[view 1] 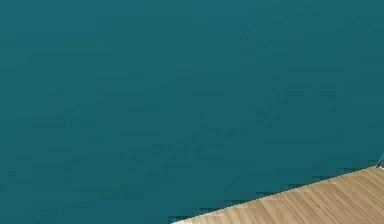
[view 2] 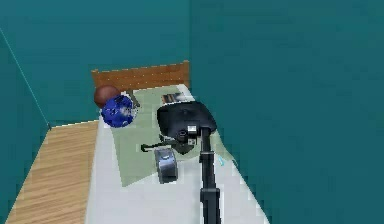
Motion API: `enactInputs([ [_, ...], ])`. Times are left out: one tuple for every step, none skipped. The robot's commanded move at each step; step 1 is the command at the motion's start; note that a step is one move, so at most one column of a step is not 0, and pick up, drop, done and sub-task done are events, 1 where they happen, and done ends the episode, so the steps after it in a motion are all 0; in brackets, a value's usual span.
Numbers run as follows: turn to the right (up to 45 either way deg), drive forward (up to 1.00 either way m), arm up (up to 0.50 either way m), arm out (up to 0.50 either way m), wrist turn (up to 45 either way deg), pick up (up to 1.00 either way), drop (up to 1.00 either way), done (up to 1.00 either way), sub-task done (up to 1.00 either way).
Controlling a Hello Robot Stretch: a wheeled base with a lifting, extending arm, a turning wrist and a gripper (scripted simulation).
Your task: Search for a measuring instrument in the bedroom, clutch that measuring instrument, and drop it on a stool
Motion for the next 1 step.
enactInputs([
  [0.0,0.00,-0.30,0.00,0.0,0.00,0.00,0.00,0.00],
])
